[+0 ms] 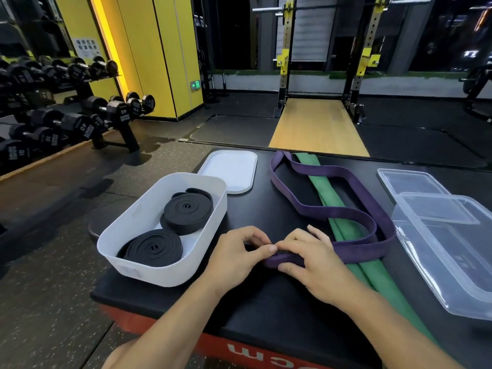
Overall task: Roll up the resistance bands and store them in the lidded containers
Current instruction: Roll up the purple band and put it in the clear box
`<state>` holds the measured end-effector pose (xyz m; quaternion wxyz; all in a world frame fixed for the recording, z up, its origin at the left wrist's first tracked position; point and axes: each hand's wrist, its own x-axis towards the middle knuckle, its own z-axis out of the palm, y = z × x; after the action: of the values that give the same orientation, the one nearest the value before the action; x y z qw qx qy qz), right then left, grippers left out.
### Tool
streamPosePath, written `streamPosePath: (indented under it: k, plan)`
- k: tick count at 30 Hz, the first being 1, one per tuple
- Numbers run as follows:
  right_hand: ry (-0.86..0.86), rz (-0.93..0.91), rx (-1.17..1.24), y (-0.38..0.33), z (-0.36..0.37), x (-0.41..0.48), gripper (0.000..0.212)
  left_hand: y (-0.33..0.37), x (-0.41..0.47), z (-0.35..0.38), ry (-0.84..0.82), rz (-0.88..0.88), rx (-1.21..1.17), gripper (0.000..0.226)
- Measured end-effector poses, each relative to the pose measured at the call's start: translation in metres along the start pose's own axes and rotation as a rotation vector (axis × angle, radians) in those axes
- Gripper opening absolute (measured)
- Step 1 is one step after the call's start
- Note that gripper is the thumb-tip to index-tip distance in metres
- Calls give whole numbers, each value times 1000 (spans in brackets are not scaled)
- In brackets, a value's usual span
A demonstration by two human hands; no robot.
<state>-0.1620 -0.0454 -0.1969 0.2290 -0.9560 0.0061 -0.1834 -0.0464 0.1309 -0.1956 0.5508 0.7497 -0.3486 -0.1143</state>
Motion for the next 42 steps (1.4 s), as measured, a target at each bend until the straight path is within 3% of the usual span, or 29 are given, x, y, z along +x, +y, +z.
streamPosePath:
  k: [3,7,12,18,22,27,32,42]
  plan:
    - [82,-21,-52,2,8,-8,30,-1,0,-1,-34,7,-25,9]
    - [98,-57,-73,-4,9,-11,56,-1,2,-4,-95,16,-36,16]
    - [163,-105,-161,-9,8,-13,40,3,0,-4,-123,-16,-84,16]
    - [127,-37,-113,-14,0,-22,36,11,-5,-3,-188,-52,-113,16]
    - [192,-18,-58,-17,-2,-24,36,13,-6,-3,-235,-50,-121,21]
    - [154,-22,-54,-15,0,-24,52,12,-8,-2,-204,-19,-108,16]
    - [108,-69,-105,-14,0,-24,39,8,-11,0,-115,-16,-128,35]
    - [187,20,-116,-8,10,-21,33,12,-15,4,-81,57,71,12]
